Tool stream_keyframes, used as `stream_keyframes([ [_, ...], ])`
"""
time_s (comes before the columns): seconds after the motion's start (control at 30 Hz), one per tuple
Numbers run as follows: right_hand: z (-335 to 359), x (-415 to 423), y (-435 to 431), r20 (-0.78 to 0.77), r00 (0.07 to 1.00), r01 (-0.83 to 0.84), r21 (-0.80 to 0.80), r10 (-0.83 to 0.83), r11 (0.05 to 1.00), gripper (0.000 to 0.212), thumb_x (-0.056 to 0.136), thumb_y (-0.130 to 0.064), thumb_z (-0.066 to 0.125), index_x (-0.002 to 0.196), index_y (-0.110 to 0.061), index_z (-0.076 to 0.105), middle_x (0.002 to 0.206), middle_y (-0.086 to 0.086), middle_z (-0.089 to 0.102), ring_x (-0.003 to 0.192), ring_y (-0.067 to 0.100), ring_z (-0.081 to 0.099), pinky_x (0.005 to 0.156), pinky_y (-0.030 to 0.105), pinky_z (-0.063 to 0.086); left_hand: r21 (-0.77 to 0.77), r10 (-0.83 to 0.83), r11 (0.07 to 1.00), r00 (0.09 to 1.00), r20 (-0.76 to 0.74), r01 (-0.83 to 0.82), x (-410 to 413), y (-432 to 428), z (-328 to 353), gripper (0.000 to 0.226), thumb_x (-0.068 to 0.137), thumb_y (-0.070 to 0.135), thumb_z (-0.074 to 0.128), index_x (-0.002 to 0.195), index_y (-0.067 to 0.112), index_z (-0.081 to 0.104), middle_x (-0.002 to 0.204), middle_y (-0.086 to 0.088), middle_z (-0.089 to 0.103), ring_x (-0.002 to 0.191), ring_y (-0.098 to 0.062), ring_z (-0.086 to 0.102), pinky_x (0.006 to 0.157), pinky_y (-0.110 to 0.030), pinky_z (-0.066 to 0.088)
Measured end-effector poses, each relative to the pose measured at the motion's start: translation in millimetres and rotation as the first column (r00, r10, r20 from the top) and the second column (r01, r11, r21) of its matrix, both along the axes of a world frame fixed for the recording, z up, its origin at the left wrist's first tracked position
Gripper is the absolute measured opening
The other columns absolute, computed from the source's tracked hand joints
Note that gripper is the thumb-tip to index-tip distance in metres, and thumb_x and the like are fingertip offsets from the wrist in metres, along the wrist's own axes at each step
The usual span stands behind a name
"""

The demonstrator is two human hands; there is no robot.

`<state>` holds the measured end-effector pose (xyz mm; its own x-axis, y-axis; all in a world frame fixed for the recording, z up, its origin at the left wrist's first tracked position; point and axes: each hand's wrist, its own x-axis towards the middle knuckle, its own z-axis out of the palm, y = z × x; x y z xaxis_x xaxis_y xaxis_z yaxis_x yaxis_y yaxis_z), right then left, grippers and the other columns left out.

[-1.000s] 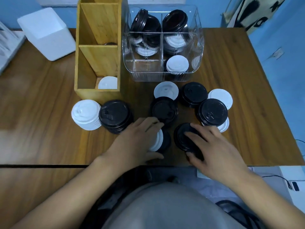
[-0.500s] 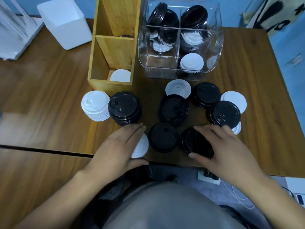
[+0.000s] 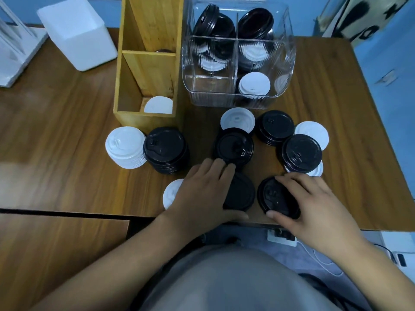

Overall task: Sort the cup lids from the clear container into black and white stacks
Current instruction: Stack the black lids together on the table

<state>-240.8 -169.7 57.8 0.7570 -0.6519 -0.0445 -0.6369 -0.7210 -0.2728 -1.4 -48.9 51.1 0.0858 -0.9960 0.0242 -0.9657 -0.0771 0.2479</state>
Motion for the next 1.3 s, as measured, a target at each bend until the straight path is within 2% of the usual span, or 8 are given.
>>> stream_keyframes([
  [0.1,-2.0,-5.6,-2.0,0.026,0.997,-0.079,0.015,0.079,0.997,0.077,0.075,-0.049,0.078,0.142,-0.020,0.054,0.146,-0.003,0.048,0.133,0.020,0.044,0.105,0.035,0.045,0.035,-0.076,0.996,0.986,-0.150,0.082,14.2,1.0,6.9,0.099,0.080,0.071,0.067,0.157,0.019,0.032,0.155,0.003,0.039,0.141,-0.015,0.033,0.117,-0.028,0.029],
  [0.17,-4.2,-7.5,-1.3,0.047,0.994,-0.099,0.024,0.098,0.995,0.076,0.075,-0.043,0.081,0.142,-0.020,0.053,0.145,-0.003,0.050,0.133,0.019,0.045,0.104,0.039,0.048,0.105,-0.133,0.981,0.961,-0.242,0.162,26.8,0.9,8.0,0.097,0.084,0.051,0.074,0.161,0.025,0.022,0.161,0.010,0.030,0.147,-0.007,0.022,0.117,-0.016,0.015],
  [0.27,0.8,-8.7,-1.0,0.138,0.990,-0.042,0.025,0.038,0.999,0.073,0.074,-0.044,0.081,0.139,-0.018,0.057,0.141,-0.004,0.055,0.130,0.018,0.047,0.106,0.036,0.046,0.095,-0.186,0.971,0.947,-0.263,0.217,31.4,-3.2,1.9,0.089,0.085,0.041,0.076,0.159,0.028,0.028,0.157,0.010,0.038,0.142,-0.008,0.031,0.116,-0.025,0.029],
  [0.5,1.2,18.1,15.1,0.225,0.973,-0.064,0.059,0.049,0.996,0.070,0.077,-0.058,0.075,0.133,-0.020,0.061,0.132,-0.007,0.056,0.121,0.018,0.055,0.103,0.033,0.046,-0.082,-0.155,0.986,0.982,-0.109,0.147,12.5,-7.9,-17.4,0.089,0.078,0.068,0.069,0.147,0.018,0.048,0.133,0.003,0.059,0.114,-0.020,0.056,0.094,-0.040,0.048],
  [0.63,-3.3,29.0,17.2,0.198,0.980,-0.038,0.087,0.020,0.996,0.072,0.074,-0.060,0.073,0.134,-0.023,0.059,0.129,-0.011,0.052,0.111,0.019,0.061,0.092,0.034,0.054,-0.142,-0.140,0.982,0.985,-0.105,0.124,3.4,-9.1,-22.3,0.094,0.079,0.083,0.056,0.143,0.014,0.052,0.128,0.001,0.061,0.110,-0.019,0.056,0.092,-0.039,0.047],
  [0.9,-3.9,34.7,13.6,0.152,0.988,-0.031,0.100,0.016,0.994,0.072,0.073,-0.058,0.074,0.134,-0.025,0.057,0.129,-0.011,0.052,0.108,0.015,0.064,0.088,0.022,0.046,-0.076,-0.202,0.979,0.964,-0.174,0.191,14.0,-8.8,-22.8,0.087,0.082,0.069,0.055,0.151,0.016,0.044,0.134,0.005,0.059,0.119,-0.017,0.052,0.098,-0.039,0.044],
  [1.1,-3.9,33.8,5.9,0.127,0.988,-0.108,0.125,0.092,0.986,0.074,0.076,-0.059,0.067,0.141,-0.030,0.049,0.143,-0.012,0.046,0.122,0.019,0.058,0.097,0.038,0.053,-0.092,-0.215,0.976,0.955,-0.205,0.199,16.8,-12.7,-31.0,0.078,0.083,0.054,0.066,0.149,0.017,0.048,0.132,0.006,0.063,0.120,-0.014,0.050,0.095,-0.037,0.046],
  [1.3,-7.2,29.7,3.3,0.094,0.991,-0.103,0.120,0.092,0.987,0.077,0.076,-0.058,0.072,0.145,-0.040,0.044,0.149,-0.019,0.044,0.130,0.011,0.049,0.093,0.035,0.054,-0.155,-0.253,0.960,0.957,-0.139,0.231,15.8,-10.3,-34.0,0.071,0.084,0.060,0.065,0.140,0.017,0.057,0.133,0.004,0.063,0.118,-0.017,0.053,0.091,-0.036,0.045],
])
